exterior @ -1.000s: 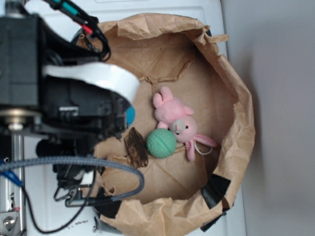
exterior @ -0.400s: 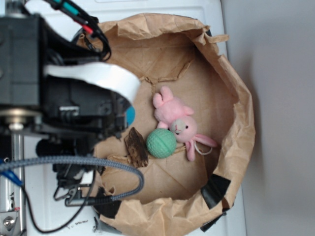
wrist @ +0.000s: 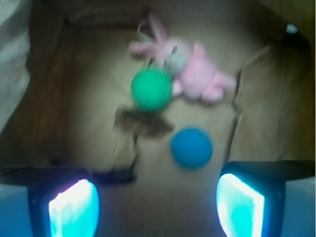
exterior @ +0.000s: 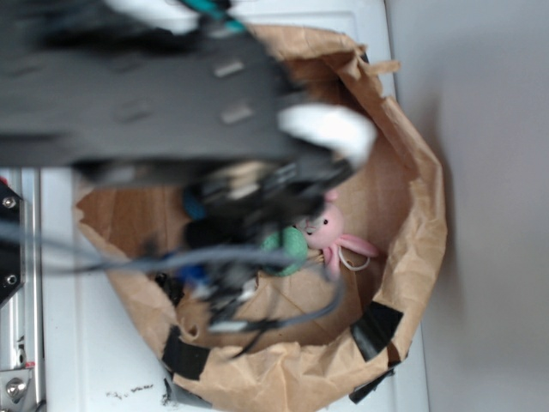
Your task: Grab the blue ball.
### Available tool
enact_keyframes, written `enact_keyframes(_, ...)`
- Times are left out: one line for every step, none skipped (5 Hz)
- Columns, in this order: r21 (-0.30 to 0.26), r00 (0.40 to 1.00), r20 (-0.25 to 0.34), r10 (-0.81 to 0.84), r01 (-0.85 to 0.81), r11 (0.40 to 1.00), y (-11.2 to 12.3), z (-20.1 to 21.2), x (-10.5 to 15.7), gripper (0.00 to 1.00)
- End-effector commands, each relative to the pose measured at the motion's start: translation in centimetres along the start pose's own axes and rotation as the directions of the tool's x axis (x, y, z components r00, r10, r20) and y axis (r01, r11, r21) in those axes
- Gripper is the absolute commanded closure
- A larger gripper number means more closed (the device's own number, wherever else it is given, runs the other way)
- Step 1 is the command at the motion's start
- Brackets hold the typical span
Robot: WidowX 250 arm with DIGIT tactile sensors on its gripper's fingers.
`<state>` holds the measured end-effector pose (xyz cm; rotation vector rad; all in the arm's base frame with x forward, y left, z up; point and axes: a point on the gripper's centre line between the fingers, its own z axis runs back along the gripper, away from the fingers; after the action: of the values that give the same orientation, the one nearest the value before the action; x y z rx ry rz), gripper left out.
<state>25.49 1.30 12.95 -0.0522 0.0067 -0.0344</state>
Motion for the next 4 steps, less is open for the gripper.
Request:
enact_keyframes(0.058,0.998,0.067,-0.013,0.009,0.998,1.6,-2.1,1.2,0.00)
enact_keyframes(0.065,0.996,0.062,-0.059,0.055,0.996,2.9,-3.3,-0.1,0.00)
enact_keyframes(0.094,0.994,0.067,-0.089,0.082,0.992,3.5,-4.7,-0.9,0.00)
enact_keyframes(0.128,0.993,0.057,-0.103,0.095,0.987,4.2,-6.8,-1.1,0.00)
